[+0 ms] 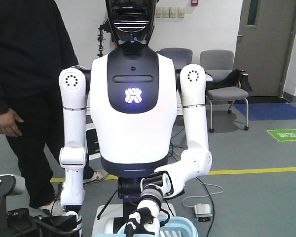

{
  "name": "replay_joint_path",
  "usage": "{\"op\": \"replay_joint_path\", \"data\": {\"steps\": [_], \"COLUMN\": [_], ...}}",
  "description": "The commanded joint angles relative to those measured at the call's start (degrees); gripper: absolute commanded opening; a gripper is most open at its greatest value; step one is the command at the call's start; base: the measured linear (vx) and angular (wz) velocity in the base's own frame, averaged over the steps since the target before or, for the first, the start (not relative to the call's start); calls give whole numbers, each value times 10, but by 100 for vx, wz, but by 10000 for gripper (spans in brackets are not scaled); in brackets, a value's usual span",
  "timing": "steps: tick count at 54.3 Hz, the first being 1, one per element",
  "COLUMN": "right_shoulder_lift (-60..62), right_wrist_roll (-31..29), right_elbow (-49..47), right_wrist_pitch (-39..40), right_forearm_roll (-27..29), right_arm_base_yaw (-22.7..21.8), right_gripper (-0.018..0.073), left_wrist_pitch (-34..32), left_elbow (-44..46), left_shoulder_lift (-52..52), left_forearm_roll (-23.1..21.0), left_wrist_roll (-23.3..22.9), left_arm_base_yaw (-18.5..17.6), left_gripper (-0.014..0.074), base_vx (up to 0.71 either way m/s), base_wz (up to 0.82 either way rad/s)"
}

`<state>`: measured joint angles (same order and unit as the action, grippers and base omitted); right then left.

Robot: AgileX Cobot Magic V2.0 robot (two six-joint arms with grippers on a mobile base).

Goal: Pick snacks and fruit into basket
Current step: 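Open the right gripper to drop the lime into the basket, then lower the left gripper's tomato bunch into the basket and open it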

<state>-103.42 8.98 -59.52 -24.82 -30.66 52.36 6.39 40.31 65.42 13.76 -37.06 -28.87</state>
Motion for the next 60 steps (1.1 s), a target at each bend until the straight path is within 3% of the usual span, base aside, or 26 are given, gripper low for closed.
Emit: {"op": "replay_joint_path", "data": {"steps": [1,5,6,12,24,43,60], "right_shoulder_lift": [24,24,35,53,115,224,282], "right_wrist_roll": [-1,-1,-1,-1,-1,6,14], "right_elbow": [-16,-16,-16,-16,-16,-16,-16], "right_wrist_pitch": [18,17,-1,-7,-13,-12,-12], "right_forearm_roll": [-15,-15,-12,-10,7,48,48], "right_arm_base_yaw": [-3,-3,-2,-2,-2,-2,-2], "right_gripper": [591,591,484,347,-17,-13,-10], "left_wrist_pitch": [-47,-47,-44,-45,-47,-125,-113], "left_elbow": [17,17,17,17,17,17,17], "left_shoulder_lift": [-14,-14,-14,-14,-11,28,85], "left_forearm_roll": [-2,-2,-2,-2,-2,-2,-2], "left_wrist_roll": [1,1,1,1,2,1,1], "left_arm_base_yaw": [-5,-5,-5,-5,-5,-5,-5], "left_gripper": [-6,-6,-6,-6,-6,-6,-6], "base_vx": [0,0,0,0,0,0,0], "base_wz": [0,0,0,0,0,0,0]}}
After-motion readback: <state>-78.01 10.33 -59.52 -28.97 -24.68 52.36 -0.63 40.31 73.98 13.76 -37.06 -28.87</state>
